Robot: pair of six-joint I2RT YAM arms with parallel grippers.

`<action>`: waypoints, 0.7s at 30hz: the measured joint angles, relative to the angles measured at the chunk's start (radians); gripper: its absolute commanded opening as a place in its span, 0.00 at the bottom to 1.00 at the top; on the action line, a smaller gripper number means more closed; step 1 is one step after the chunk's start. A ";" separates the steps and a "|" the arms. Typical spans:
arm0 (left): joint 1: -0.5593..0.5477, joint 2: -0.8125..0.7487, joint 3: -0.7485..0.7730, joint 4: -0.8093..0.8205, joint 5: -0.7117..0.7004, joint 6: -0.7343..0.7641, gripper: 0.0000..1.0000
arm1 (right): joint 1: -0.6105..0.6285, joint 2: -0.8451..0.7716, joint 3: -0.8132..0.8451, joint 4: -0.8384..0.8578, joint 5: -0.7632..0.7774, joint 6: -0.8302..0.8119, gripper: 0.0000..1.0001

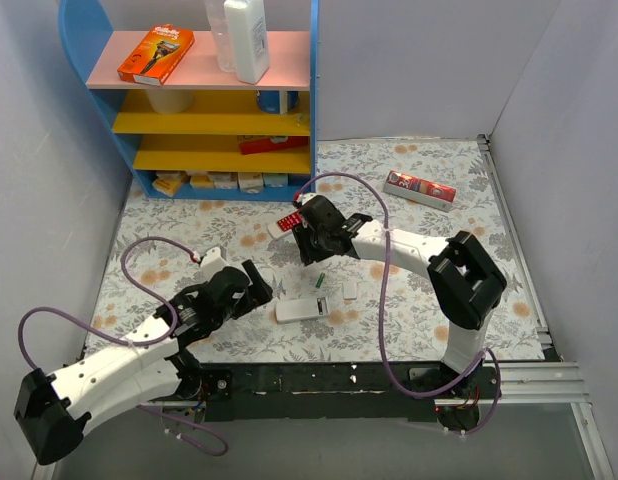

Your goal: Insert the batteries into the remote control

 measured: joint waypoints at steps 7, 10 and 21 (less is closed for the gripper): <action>0.000 -0.130 0.154 -0.101 -0.134 0.089 0.98 | 0.005 0.116 0.069 -0.042 0.051 0.097 0.53; 0.000 -0.184 0.187 -0.109 -0.202 0.140 0.98 | 0.009 0.148 0.083 -0.045 0.071 0.123 0.53; 0.000 -0.300 0.185 -0.152 -0.346 0.183 0.98 | 0.027 0.217 0.142 -0.067 0.138 0.153 0.43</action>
